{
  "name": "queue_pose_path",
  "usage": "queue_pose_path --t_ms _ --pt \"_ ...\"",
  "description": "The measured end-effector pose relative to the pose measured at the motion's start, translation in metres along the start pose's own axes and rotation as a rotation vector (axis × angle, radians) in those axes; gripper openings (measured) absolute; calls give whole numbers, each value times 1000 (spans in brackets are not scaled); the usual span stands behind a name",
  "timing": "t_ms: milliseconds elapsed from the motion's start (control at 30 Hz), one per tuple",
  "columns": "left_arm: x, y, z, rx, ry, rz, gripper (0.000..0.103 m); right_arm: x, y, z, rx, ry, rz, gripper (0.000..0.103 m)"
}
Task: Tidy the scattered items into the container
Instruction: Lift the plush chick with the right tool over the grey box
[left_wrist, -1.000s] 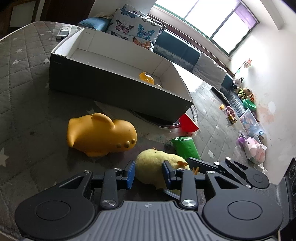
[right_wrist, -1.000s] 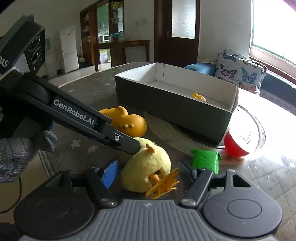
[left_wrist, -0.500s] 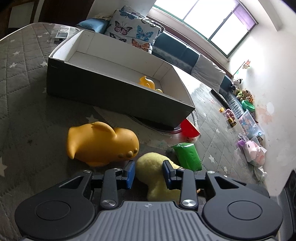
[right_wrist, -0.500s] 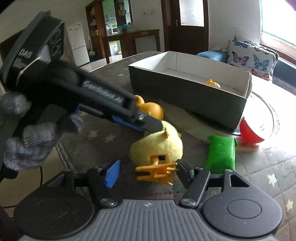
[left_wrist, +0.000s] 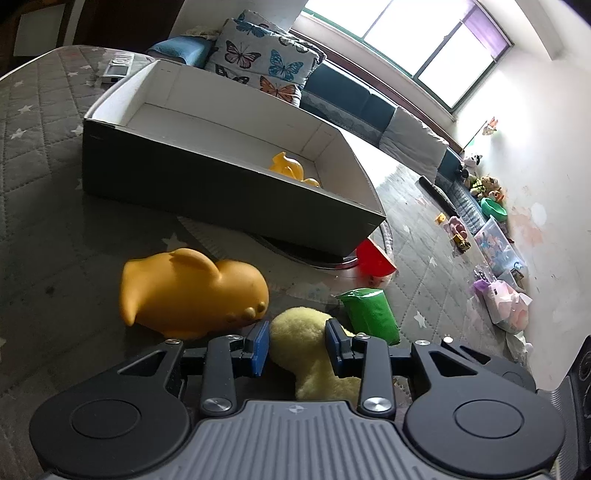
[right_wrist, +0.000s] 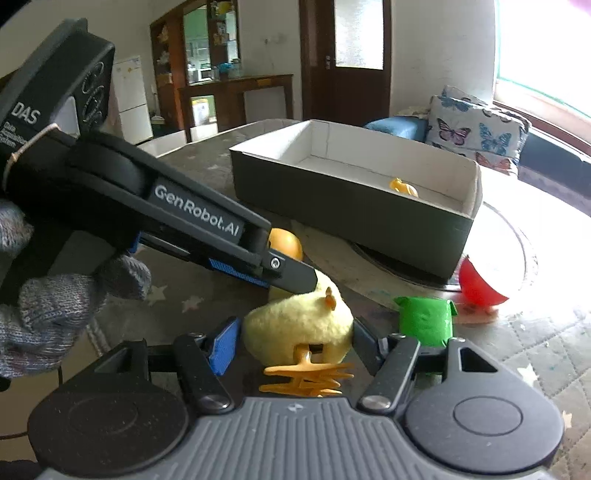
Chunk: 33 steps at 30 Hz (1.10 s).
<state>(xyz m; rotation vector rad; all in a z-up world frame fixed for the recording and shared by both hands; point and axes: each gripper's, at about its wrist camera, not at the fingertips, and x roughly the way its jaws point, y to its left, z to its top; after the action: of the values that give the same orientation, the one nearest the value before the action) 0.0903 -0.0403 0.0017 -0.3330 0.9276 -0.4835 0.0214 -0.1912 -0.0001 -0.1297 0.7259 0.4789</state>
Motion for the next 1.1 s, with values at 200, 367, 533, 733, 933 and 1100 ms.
queue_pose_path --t_ms 200,367,533,733,933,1100 --pt "2 -4 1 6 4 4 36 1 -8 -1 26 -2 11 63" --pt "-3 -5 2 -1 -2 -10 35 -6 -8 -1 30 -22 9 62" --pt "-12 -14 6 16 -31 -31 33 -18 -9 3 20 -55 -5 62" --pt "-17 -25 18 43 -68 -39 33 -26 -15 16 10 -95 -22 62" --pt "-16 -28 27 51 -83 -39 33 -26 -22 27 16 -117 -31 62" --pt "-12 -30 35 54 -87 -38 33 -24 -28 33 18 -124 -37 62"
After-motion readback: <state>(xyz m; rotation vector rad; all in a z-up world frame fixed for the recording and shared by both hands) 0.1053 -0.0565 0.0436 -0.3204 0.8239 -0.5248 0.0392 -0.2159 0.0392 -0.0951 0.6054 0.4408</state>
